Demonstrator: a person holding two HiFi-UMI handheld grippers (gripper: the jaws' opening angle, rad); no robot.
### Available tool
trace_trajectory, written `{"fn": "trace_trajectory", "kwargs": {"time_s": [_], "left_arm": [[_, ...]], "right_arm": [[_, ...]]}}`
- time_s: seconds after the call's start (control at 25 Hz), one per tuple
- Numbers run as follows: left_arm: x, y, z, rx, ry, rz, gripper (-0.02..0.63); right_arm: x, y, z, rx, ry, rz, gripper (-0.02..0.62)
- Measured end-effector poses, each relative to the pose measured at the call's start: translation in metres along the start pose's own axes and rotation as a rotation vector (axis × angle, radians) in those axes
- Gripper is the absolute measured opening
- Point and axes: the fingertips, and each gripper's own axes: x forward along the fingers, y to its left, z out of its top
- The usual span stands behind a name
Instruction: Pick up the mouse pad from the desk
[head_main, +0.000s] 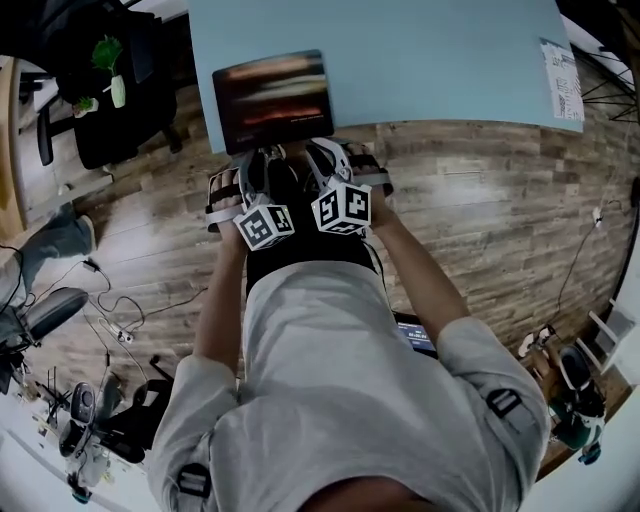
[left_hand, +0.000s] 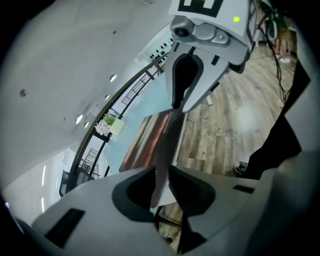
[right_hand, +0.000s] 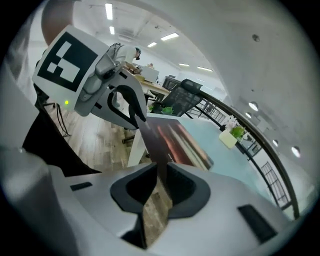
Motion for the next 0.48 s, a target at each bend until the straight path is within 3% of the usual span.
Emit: {"fn": "trace_trajectory", "kwargs": {"time_s": [0.24, 0.48], "left_arm": [[0.011, -0.004, -0.009, 0.089, 0.055, 0.003, 0.115], [0.021, -0.002, -0.013, 0.059, 0.064, -0.016, 0.120]], "right_arm": [[0.017, 0.007, -0.003, -0.153, 0.038, -0.015, 0.101], [0.033, 0.012, -0.008, -0.229, 0.085, -0.009, 0.126]]}}
